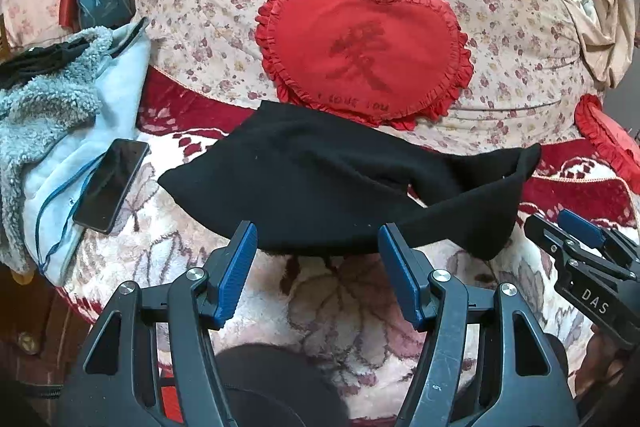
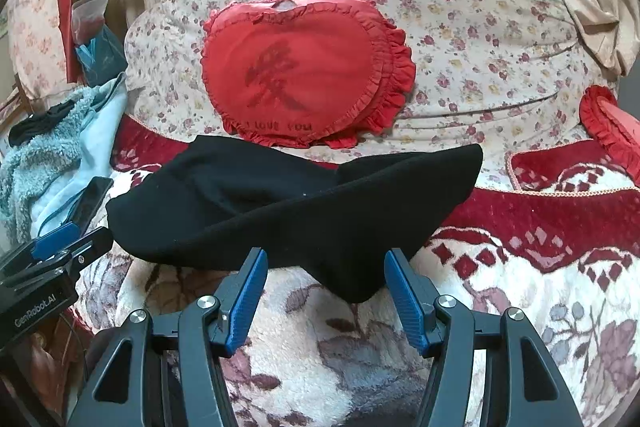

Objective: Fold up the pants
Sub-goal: 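Move both grippers open toward the black pants lying on the bed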

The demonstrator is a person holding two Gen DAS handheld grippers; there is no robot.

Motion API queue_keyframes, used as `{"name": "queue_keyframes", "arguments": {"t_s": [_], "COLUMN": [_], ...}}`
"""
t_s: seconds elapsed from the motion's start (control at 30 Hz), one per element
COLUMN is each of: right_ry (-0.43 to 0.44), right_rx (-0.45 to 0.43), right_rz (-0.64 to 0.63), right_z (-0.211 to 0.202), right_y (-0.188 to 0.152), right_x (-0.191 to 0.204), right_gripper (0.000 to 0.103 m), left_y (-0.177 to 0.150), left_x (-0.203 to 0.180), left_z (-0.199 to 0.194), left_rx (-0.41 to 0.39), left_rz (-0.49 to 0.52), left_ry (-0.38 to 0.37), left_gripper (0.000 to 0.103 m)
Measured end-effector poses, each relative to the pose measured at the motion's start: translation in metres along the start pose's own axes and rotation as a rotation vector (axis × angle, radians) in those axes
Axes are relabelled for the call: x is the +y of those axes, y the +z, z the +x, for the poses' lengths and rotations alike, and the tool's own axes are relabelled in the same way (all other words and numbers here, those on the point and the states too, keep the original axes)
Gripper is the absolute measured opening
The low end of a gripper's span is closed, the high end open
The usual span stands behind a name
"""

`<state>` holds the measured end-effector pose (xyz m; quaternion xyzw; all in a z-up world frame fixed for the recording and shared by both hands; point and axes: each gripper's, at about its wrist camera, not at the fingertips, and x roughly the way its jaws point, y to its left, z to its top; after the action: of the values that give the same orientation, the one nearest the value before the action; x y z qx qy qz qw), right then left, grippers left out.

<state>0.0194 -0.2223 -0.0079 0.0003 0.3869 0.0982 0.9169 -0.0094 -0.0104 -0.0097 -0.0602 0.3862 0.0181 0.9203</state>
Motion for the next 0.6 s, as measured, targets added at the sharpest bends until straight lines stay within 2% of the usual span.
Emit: {"name": "queue_keyframes", "arguments": {"t_s": [0.37,0.6], "right_ry": [0.005,0.027], "right_rx": [0.008,0.037], "right_rz": [0.011,0.018], "right_z": [0.009,0.024], "right_y": [0.001,0.001], "right_x": [-0.006,-0.005], "right_gripper": [0.059,0.059], "left_y": [0.002,0.002], "left_x": [-0.004,0.001], "left_z": [0.010,0.018], "left_rx": [0.024,0.041], "left_rz": [-0.006,-0.005], "left_ry": [-0.010,0.010], "left_gripper": [0.063,0.063]}}
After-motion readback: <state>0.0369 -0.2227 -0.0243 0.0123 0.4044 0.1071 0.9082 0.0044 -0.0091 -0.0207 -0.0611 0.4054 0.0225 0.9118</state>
